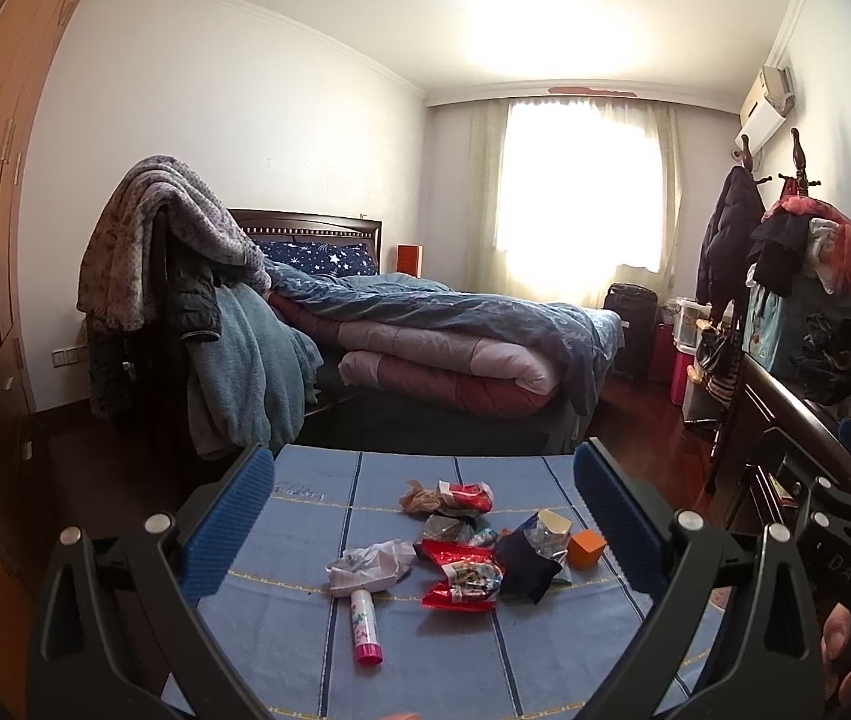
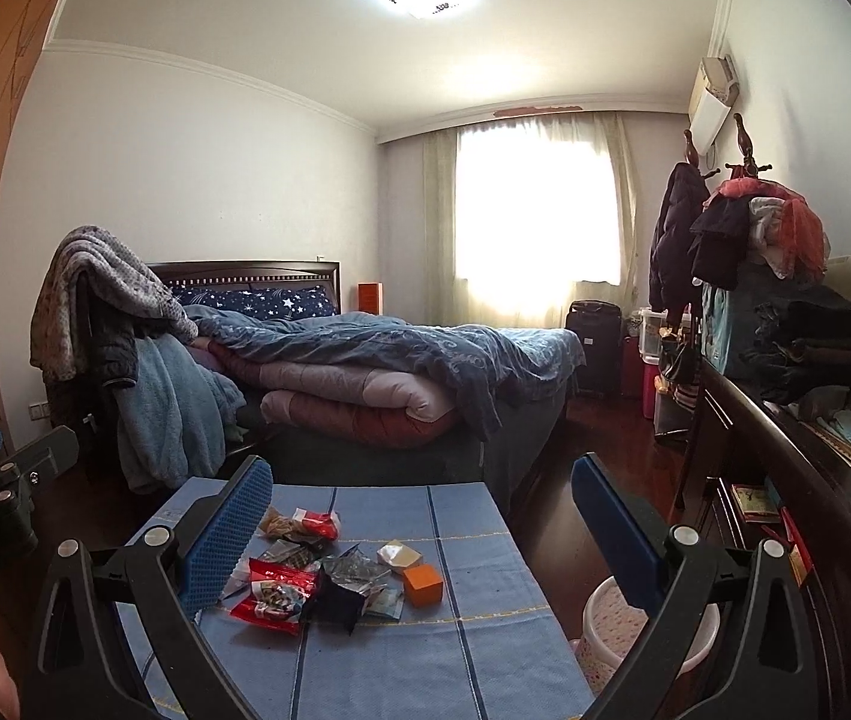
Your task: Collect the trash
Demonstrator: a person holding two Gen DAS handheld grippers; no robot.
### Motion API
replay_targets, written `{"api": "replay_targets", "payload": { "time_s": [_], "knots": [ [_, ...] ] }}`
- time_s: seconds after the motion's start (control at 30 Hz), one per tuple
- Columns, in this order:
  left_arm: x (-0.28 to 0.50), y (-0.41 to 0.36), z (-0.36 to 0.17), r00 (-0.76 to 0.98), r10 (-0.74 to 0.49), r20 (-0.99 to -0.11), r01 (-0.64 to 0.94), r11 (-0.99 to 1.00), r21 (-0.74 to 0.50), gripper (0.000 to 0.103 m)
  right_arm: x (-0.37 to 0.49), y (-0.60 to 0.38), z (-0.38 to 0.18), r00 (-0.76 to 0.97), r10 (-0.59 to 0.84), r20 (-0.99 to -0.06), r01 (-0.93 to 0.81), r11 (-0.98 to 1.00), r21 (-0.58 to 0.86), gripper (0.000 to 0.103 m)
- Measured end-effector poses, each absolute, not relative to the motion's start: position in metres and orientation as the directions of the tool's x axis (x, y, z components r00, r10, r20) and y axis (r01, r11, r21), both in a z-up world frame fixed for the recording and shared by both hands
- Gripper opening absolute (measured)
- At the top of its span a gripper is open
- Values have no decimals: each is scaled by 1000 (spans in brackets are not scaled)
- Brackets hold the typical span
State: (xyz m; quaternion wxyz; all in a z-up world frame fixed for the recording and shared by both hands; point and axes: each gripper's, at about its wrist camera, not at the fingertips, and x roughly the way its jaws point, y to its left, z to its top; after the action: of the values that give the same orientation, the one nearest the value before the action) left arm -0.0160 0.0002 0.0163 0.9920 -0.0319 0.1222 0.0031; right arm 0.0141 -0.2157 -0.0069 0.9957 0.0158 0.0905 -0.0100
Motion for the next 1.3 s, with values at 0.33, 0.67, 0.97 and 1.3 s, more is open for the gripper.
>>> {"api": "replay_targets", "payload": {
  "time_s": [0.33,0.67,0.97,1.3],
  "knots": [
    [-6,-1,12,967,4,-255,-20,998,-60,100,23,-218,-9,979,-1,-203,10,999,39,99],
    [-3,-2,9,966,4,-258,-19,998,-56,100,30,-217,-11,977,8,-213,2,999,47,99],
    [-3,-2,7,966,4,-259,-19,998,-54,100,29,-216,-16,977,14,-213,-5,999,46,99],
    [-5,-3,5,967,5,-254,-19,998,-54,100,28,-215,-21,976,17,-216,-7,999,50,99]
  ]
}}
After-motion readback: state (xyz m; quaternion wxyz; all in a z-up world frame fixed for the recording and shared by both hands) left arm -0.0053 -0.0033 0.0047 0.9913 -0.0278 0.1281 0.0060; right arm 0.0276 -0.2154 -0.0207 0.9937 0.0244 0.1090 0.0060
